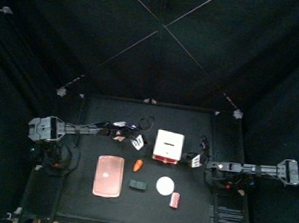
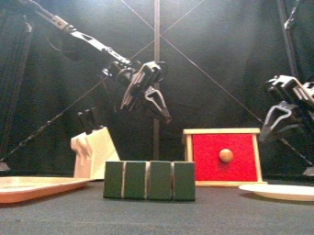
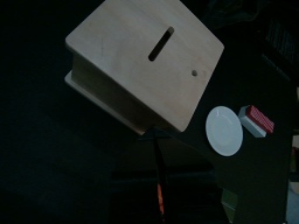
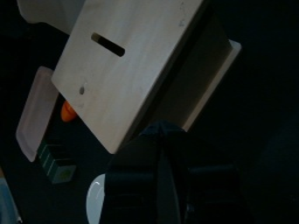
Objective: Grab carrot
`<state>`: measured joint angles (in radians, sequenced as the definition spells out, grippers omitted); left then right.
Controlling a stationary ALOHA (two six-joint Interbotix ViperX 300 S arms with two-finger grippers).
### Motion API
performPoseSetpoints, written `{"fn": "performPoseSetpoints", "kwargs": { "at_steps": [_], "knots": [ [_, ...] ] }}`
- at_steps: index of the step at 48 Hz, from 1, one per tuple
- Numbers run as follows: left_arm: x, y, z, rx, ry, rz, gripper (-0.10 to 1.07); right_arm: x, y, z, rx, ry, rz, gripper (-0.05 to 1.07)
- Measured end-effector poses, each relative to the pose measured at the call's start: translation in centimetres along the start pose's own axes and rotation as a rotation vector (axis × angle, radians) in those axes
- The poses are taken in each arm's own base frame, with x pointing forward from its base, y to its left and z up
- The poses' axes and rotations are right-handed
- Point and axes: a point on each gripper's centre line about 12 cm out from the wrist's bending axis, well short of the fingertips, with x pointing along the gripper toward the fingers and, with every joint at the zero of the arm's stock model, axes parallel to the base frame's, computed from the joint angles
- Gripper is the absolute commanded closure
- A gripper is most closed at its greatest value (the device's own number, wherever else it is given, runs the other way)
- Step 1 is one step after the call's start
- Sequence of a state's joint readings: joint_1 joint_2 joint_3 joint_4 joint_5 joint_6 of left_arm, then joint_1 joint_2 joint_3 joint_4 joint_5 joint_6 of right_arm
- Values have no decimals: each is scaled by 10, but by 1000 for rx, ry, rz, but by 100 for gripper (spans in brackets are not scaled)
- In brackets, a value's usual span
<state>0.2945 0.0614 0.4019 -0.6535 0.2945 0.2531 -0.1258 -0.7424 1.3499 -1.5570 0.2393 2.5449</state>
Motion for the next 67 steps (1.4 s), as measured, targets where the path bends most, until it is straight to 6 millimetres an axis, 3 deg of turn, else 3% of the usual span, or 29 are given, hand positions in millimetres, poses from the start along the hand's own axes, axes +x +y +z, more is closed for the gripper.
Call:
{"fn": "performPoseSetpoints", "kwargs": {
  "at_steps": [19,24,43,59,67],
  "knots": [
    [-10,-21,-13,76,17,-30,36,-15,4,22,36,-141,44,54],
    [-11,-28,-21,101,31,-38,30,-18,6,31,43,-187,42,54],
    [-18,-83,-41,287,39,-121,29,-34,42,90,-50,-406,98,54],
    [-30,-110,-48,335,192,-167,29,-33,26,82,-38,-383,77,54],
    [-20,-109,-50,332,308,-92,29,-33,22,82,-30,-375,73,54]
  ]
}}
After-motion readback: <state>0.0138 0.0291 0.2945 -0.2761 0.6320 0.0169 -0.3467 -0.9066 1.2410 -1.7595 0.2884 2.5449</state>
